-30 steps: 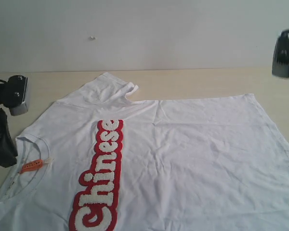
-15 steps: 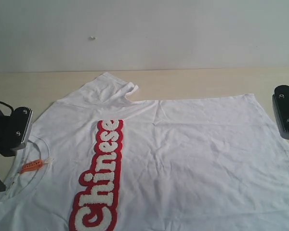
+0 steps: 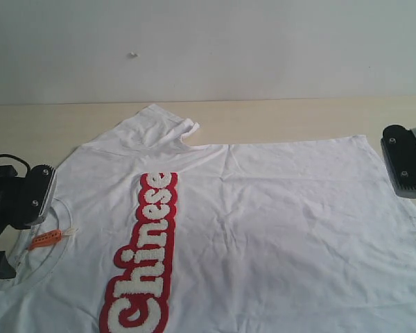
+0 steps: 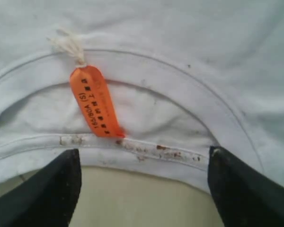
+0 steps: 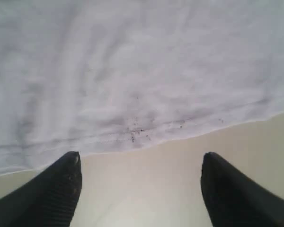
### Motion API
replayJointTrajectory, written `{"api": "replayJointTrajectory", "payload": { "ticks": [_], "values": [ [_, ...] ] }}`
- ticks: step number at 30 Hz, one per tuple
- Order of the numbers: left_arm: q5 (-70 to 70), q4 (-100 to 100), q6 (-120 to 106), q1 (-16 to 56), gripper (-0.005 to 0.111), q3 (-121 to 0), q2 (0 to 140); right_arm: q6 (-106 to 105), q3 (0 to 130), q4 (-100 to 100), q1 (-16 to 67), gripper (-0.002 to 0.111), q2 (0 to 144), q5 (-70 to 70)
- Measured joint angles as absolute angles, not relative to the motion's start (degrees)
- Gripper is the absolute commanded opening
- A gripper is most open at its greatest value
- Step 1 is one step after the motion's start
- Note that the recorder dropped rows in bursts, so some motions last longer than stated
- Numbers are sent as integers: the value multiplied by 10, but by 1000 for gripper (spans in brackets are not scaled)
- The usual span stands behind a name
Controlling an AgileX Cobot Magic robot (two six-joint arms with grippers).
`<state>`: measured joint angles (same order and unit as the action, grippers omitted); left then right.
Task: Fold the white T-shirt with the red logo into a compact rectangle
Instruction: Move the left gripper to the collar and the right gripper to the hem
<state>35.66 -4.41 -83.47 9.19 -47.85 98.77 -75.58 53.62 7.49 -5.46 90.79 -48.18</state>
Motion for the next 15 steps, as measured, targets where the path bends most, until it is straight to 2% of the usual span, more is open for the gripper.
{"api": "replayJointTrajectory", "payload": {
  "ticks": [4,10,12,15],
  "values": [
    [353,-43,-836,92,71,-478,988,-752,566,93,-55,67,919,-489],
    [321,-41,-837,92,71,-478,988,-762,569,27,-57,69,929,-407],
    [317,-39,-837,92,71,-478,988,-787,571,0,-57,80,934,-406],
    [314,-39,-837,92,71,-478,988,-786,571,13,-57,106,946,-406]
  ]
}}
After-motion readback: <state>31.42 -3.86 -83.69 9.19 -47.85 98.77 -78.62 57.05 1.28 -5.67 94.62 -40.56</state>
